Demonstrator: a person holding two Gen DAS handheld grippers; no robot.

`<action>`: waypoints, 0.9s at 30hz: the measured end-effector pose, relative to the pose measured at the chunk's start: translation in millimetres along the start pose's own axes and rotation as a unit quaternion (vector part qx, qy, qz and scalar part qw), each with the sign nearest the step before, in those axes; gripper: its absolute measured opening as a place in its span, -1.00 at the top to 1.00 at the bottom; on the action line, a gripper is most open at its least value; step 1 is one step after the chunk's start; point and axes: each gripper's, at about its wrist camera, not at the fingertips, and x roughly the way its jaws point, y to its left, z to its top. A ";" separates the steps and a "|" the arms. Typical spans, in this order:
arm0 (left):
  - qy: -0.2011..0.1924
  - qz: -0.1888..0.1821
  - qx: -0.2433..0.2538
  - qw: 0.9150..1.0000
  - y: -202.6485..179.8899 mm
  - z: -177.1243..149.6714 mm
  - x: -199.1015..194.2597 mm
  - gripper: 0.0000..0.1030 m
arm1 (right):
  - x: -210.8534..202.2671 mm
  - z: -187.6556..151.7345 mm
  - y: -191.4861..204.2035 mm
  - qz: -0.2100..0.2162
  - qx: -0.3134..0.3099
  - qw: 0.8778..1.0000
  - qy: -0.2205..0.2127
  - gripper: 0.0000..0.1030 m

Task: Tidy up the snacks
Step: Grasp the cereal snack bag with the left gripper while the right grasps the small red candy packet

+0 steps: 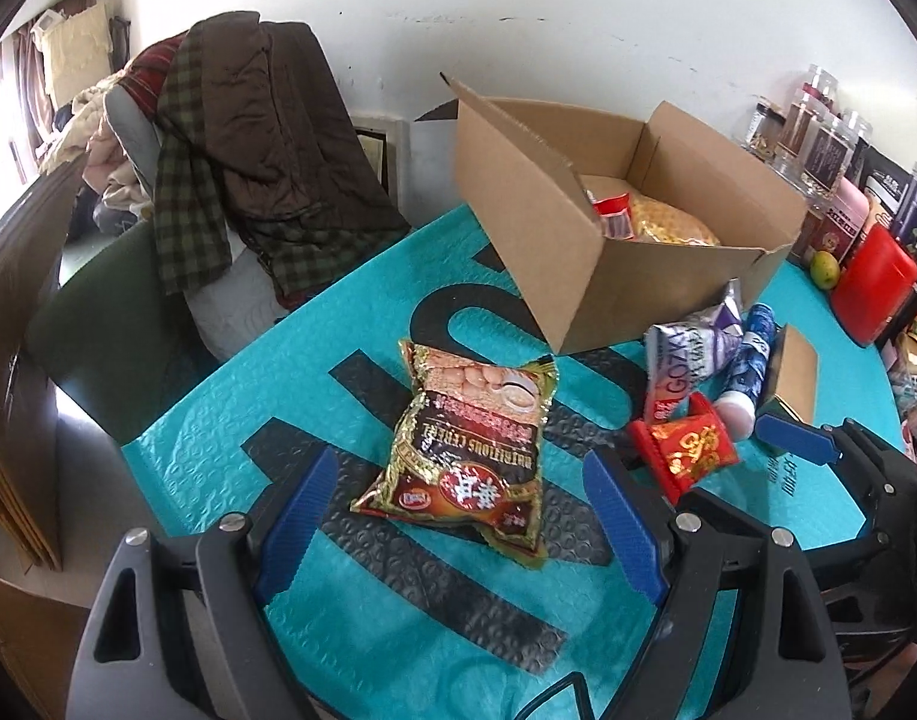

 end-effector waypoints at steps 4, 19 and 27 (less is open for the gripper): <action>0.014 -0.004 -0.002 1.000 2.5 2.0 12.9 -0.64 | 4.0 3.4 0.4 -0.005 -0.002 1.000 0.004 -0.77; 0.067 -0.018 -0.006 0.998 0.6 4.9 51.7 -0.64 | 19.2 -0.3 -2.1 -0.011 0.016 0.999 0.032 -0.55; 0.059 -0.014 0.003 0.998 -4.2 0.9 45.6 -0.20 | 13.6 -5.2 -7.6 -0.006 0.026 0.999 0.029 -0.08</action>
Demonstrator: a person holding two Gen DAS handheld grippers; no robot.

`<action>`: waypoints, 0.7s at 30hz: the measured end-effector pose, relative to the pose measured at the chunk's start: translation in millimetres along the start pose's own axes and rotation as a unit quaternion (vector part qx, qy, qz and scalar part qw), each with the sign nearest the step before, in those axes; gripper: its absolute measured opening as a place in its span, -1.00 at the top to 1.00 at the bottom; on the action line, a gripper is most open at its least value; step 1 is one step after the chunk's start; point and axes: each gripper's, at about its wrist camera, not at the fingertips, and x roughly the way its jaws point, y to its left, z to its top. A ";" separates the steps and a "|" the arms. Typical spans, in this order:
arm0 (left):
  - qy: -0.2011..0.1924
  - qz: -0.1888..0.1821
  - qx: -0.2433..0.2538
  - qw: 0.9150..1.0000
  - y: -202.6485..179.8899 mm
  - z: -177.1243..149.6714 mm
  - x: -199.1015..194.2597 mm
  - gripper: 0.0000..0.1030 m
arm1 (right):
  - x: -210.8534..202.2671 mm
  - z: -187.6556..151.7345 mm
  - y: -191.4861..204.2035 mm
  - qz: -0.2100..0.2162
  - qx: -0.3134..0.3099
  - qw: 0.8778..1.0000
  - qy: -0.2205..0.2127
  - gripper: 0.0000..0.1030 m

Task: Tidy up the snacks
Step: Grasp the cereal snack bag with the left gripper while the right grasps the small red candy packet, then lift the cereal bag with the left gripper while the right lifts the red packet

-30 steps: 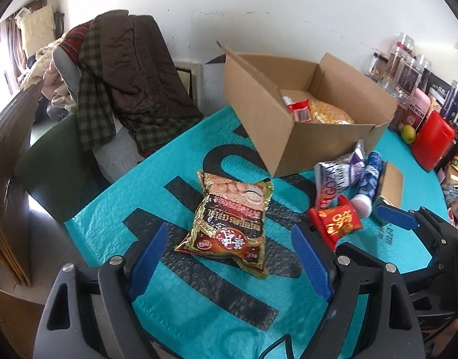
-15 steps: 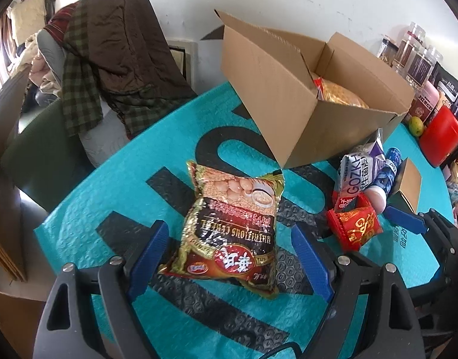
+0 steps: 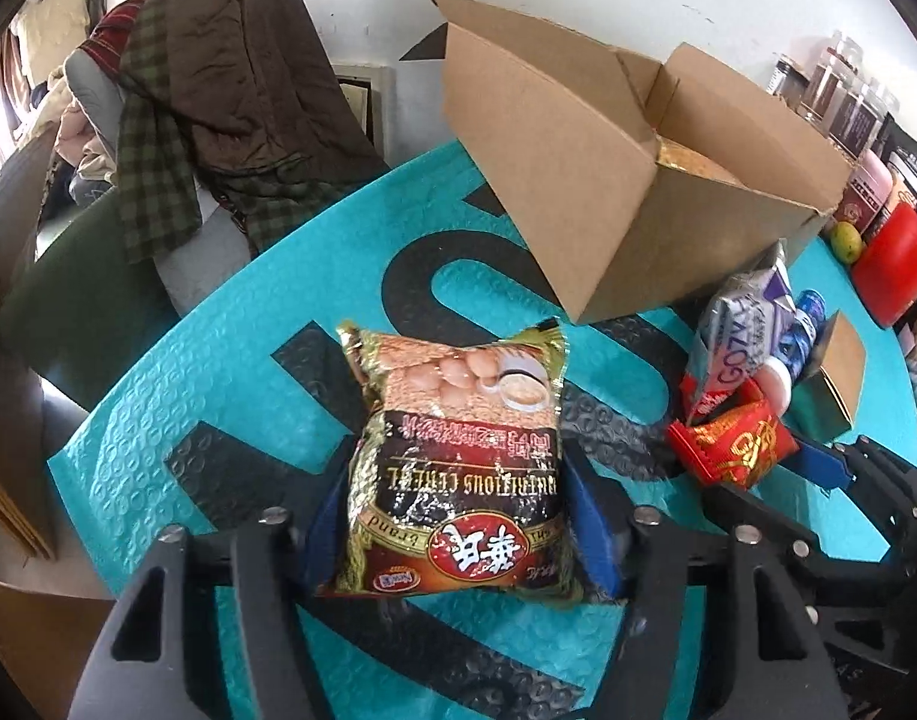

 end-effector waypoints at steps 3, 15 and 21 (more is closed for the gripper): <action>0.005 -0.011 0.002 1.000 -2.2 -5.0 -3.9 -0.16 | -3.8 -3.5 -0.5 0.004 -0.001 1.000 0.000 -0.05; 0.011 -0.041 0.009 0.999 -28.5 -35.0 -30.7 -0.16 | -42.8 -35.4 -19.9 0.037 0.018 0.999 0.006 -0.03; 0.017 -0.051 0.025 0.998 -47.4 -46.7 -34.5 -0.16 | -59.9 -57.6 -28.0 0.033 0.024 0.999 0.013 -0.04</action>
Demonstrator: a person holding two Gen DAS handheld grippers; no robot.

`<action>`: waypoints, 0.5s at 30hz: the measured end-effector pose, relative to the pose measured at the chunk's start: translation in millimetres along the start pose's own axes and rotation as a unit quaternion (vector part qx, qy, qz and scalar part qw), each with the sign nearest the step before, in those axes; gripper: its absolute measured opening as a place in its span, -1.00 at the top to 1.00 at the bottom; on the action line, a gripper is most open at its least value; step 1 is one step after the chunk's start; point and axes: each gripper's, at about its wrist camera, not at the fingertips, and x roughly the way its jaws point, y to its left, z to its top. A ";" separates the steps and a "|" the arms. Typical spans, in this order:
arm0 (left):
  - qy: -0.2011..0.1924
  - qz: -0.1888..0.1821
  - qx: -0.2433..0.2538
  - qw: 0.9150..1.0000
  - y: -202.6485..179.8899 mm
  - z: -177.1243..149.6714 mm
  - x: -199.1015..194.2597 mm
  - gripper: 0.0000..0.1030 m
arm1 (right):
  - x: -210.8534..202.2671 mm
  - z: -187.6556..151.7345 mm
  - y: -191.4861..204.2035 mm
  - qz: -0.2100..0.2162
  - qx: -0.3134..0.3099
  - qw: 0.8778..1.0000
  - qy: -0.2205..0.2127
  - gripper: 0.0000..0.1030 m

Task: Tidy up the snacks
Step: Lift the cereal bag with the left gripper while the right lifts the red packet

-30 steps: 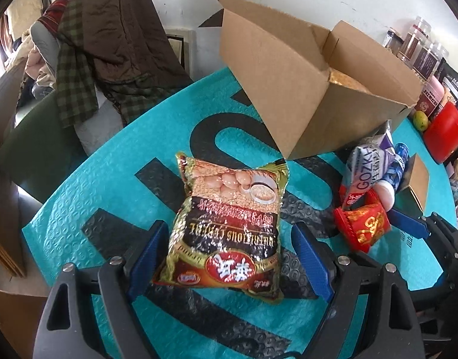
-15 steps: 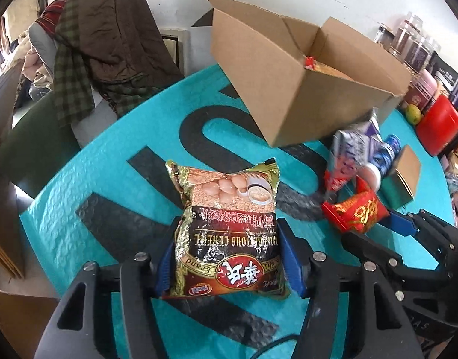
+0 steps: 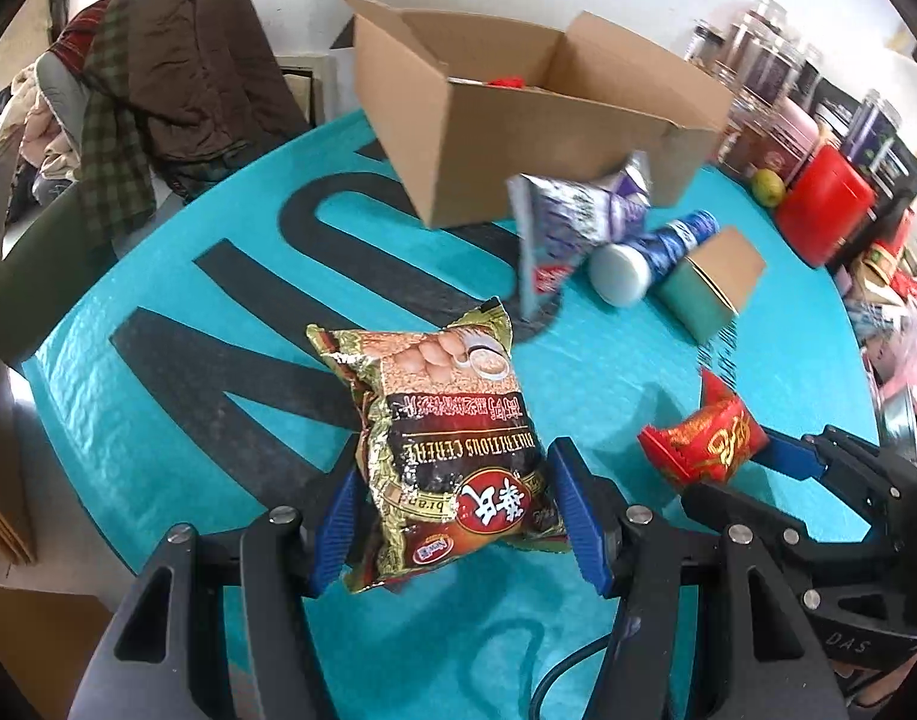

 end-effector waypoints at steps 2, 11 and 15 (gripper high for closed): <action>0.003 -0.006 0.006 1.000 -6.5 -3.5 -1.1 -0.16 | -4.9 -7.0 -4.3 -0.001 0.006 1.000 0.001 -0.04; 0.023 -0.037 0.036 0.998 -34.3 -18.9 -4.1 -0.16 | -19.1 -23.0 -11.0 -0.022 0.020 1.000 0.003 -0.04; 0.032 -0.038 0.035 0.998 -39.0 -20.3 3.4 -0.16 | -22.4 -27.9 -17.6 -0.041 0.029 0.999 0.006 -0.08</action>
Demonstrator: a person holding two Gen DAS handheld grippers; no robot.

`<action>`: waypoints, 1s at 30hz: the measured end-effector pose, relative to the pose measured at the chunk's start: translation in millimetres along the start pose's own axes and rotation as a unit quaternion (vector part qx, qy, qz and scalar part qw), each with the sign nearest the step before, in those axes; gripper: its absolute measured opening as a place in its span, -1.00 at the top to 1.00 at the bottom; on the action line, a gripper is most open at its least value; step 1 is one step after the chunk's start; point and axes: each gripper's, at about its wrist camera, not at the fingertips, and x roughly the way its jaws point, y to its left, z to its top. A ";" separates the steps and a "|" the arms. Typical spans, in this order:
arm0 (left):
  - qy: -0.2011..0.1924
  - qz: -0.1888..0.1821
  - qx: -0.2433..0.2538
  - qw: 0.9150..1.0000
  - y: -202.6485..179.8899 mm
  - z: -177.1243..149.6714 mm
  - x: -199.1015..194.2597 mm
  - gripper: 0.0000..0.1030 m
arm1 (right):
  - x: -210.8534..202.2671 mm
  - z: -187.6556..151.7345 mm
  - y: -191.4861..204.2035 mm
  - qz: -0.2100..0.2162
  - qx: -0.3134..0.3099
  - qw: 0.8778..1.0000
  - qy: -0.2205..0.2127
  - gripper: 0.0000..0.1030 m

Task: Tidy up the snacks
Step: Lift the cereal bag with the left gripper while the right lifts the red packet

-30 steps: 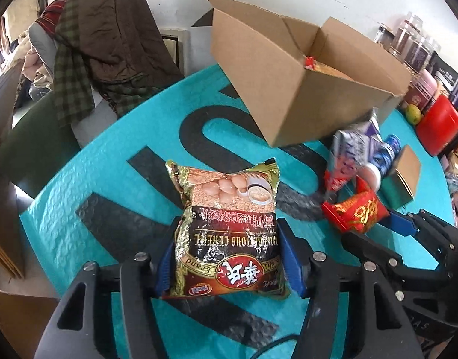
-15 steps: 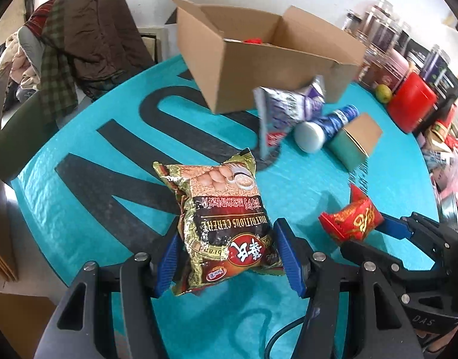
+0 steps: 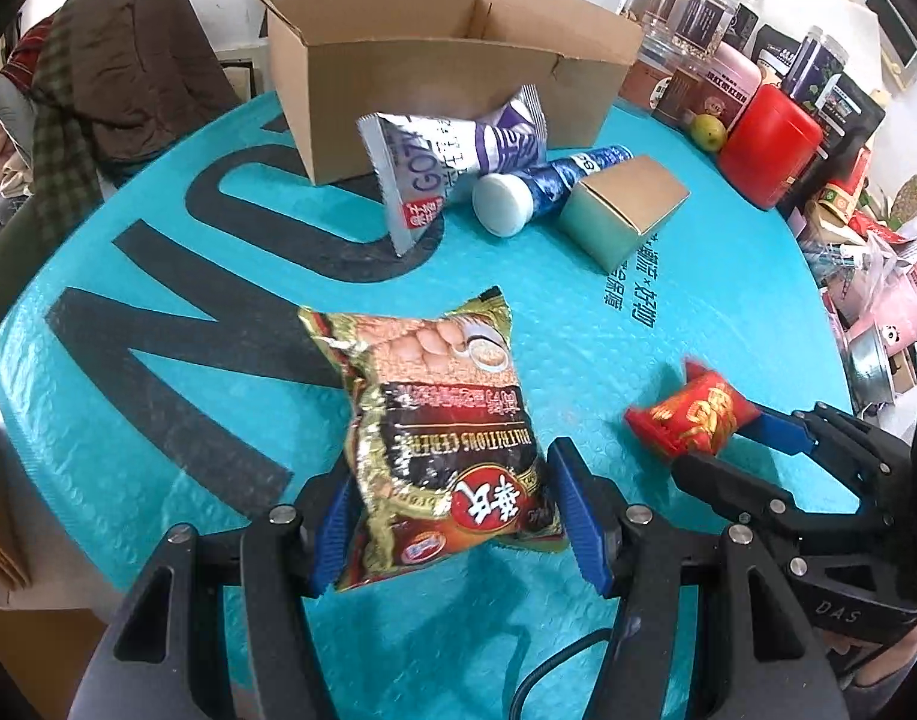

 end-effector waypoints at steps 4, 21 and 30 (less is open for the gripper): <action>-0.001 0.029 0.020 0.999 -8.8 2.5 4.8 -0.24 | 1.2 -2.7 -5.0 -0.013 0.000 1.000 0.002 -0.24; -0.042 0.078 0.007 0.996 -4.7 2.7 9.1 -0.10 | 7.1 -2.5 -4.3 -0.051 -0.031 0.998 -0.011 -0.22; -0.036 0.030 -0.019 0.999 0.7 0.8 2.7 -0.02 | -3.6 -5.2 -5.9 -0.043 -0.019 0.999 -0.027 -0.05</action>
